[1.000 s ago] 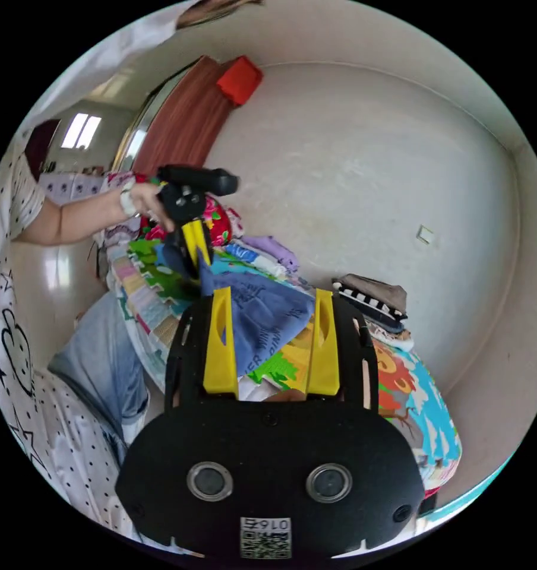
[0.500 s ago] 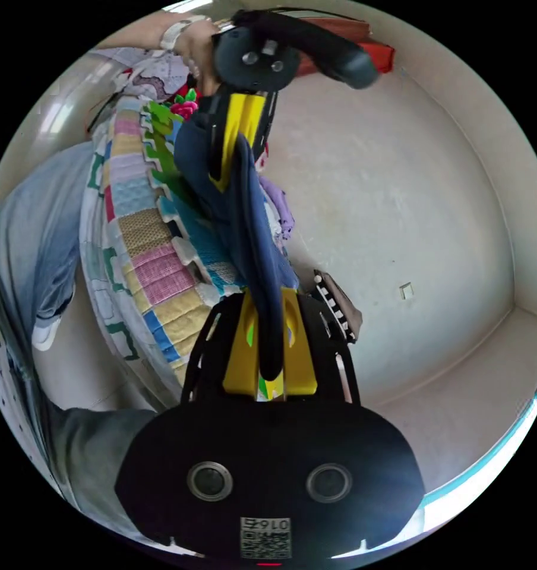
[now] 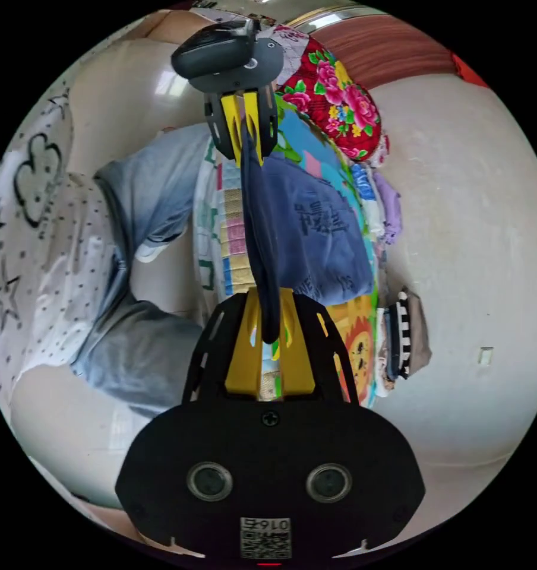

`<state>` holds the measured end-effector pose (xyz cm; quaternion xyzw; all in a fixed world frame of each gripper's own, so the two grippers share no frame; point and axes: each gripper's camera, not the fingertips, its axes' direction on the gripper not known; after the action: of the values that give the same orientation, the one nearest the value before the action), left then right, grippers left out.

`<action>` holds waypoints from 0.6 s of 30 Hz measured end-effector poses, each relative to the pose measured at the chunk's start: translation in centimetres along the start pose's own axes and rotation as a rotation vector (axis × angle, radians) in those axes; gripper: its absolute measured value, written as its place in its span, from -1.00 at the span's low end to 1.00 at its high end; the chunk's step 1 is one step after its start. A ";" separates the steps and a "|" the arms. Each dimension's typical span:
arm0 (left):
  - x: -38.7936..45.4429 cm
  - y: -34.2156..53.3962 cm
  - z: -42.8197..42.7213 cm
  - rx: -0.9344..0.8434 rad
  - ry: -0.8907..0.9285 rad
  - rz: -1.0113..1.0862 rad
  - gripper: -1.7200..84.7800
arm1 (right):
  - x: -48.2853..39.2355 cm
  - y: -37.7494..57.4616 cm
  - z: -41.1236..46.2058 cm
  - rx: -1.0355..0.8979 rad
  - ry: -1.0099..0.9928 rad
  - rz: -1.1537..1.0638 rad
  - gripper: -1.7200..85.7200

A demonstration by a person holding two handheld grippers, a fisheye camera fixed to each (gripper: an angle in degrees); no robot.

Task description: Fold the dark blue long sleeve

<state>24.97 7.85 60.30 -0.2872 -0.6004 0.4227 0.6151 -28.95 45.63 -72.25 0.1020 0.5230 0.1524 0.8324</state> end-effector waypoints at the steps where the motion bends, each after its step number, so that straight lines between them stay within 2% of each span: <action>1: -0.5 0.1 -0.3 0.008 0.062 0.007 -0.94 | 1.9 0.0 -1.0 -0.001 -0.102 -0.030 -0.88; 3: -2.2 0.5 -1.2 0.042 0.252 0.060 -0.94 | 4.7 0.1 -2.2 -0.009 -0.241 -0.084 -0.88; 5: -3.7 1.0 -1.9 0.067 0.330 0.095 -0.93 | 8.4 0.2 -3.8 0.004 -0.378 -0.147 -0.88; 8: -7.8 2.6 -2.9 0.119 0.376 0.102 -0.93 | 13.9 0.1 -5.2 0.027 -0.450 -0.192 -0.89; 14: -22.1 9.2 -2.3 0.278 0.438 -0.151 -0.91 | 29.7 -1.0 -4.6 0.071 -0.495 -0.169 -0.89; 18: -31.4 12.9 2.9 0.242 0.550 -0.282 -0.90 | 40.1 -3.2 -1.2 0.059 -0.582 -0.158 -0.90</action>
<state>22.35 -13.62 33.91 -0.2293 -0.3912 0.3082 0.8363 -13.26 57.13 -107.53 0.1246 0.2732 0.0362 0.9532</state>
